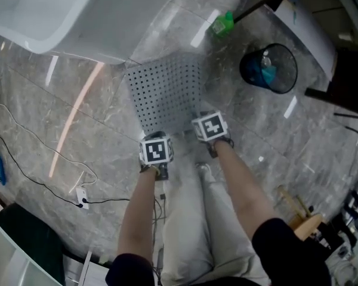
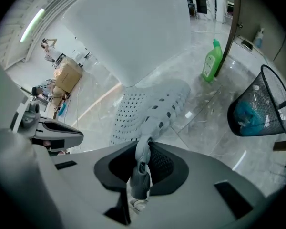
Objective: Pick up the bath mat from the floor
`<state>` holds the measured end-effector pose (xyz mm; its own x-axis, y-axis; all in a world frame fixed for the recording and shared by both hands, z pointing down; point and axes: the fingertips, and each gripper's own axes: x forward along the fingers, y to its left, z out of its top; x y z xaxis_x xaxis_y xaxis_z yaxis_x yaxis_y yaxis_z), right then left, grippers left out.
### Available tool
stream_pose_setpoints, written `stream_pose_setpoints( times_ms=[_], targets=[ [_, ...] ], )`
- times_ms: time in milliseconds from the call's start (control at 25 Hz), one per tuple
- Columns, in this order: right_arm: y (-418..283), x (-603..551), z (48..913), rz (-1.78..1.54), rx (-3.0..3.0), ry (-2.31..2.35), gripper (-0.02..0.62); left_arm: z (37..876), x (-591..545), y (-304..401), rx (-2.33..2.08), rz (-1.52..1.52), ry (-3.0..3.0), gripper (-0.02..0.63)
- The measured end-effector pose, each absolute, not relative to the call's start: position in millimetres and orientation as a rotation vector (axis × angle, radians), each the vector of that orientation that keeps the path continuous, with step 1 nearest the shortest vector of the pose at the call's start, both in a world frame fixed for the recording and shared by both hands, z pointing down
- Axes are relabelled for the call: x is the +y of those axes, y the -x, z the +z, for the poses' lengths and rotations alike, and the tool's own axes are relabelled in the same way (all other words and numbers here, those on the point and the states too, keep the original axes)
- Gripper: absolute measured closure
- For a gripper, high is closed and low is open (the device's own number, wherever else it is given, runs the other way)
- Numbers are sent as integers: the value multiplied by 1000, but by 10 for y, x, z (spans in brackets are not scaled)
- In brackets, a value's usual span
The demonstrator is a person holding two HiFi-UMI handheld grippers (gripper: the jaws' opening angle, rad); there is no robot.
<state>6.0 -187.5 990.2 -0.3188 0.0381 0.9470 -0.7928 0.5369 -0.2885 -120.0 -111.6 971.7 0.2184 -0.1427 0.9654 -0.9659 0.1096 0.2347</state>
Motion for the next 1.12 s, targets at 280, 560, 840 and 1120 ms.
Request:
stream_pose_setpoints(
  times_ms=[280,560,840,1120],
  targets=[
    [67,-1741,9308,1048,-1708,-672,538,9188,-1133,1205,-1203,883,-1317,603],
    [38,-1698,8791,1053,-1721,-702,541,8777,-1079,1255,-1219,897,-1310,603],
    [4,-1678,8257,1065,-1712,-750,543,8329,-885,1265,-1237,841,-1236,603],
    [-98,-1689,7702,1099,-1696,-825,543,7790,-925,1253,-1283,810,-1294,604]
  ],
)
